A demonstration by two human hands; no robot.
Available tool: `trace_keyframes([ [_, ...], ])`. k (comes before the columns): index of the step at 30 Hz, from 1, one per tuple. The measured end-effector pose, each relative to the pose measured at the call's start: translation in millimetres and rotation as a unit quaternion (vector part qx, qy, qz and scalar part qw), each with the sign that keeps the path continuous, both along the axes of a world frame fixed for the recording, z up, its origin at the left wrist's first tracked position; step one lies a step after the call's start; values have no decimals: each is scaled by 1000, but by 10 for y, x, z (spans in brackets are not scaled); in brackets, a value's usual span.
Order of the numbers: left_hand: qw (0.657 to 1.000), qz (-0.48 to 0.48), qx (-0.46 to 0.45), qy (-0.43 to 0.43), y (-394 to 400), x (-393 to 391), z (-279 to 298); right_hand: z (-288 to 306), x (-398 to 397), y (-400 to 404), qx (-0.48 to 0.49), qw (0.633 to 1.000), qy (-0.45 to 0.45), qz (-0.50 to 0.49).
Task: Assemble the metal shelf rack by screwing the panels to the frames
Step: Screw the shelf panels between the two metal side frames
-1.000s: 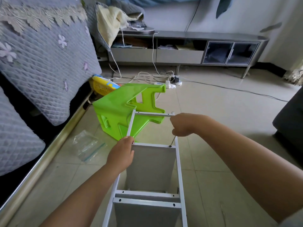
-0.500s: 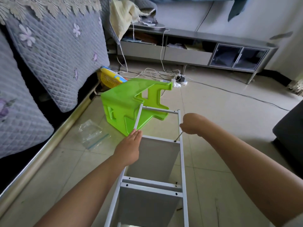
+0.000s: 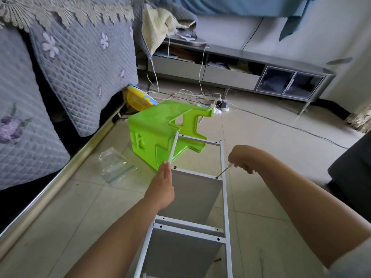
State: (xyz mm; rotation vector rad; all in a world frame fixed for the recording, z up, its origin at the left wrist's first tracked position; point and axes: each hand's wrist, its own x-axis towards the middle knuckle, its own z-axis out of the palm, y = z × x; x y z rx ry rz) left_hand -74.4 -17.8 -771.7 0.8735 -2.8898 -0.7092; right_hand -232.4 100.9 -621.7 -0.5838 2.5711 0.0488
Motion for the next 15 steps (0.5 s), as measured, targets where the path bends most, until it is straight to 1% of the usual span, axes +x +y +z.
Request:
trace_keyframes([
  [2,999,18,36,-18,63,75,-21,26,83,-42,5,1000,-4,-10],
  [3,999,17,41,-28,81,101,-27,40,110,-55,14,1000,10,5],
  [6,998,-12,27,-53,81,167,0,60,153,-26,25,995,77,50],
  [8,998,-21,29,-52,70,198,-3,89,132,7,18,988,127,89],
  [12,999,-32,29,-23,67,202,-34,159,160,-57,-42,951,246,181],
  [14,999,-30,36,-10,69,205,-40,82,273,-125,-85,929,256,253],
  [15,999,-29,38,-8,76,210,-43,17,339,-156,-101,919,247,289],
])
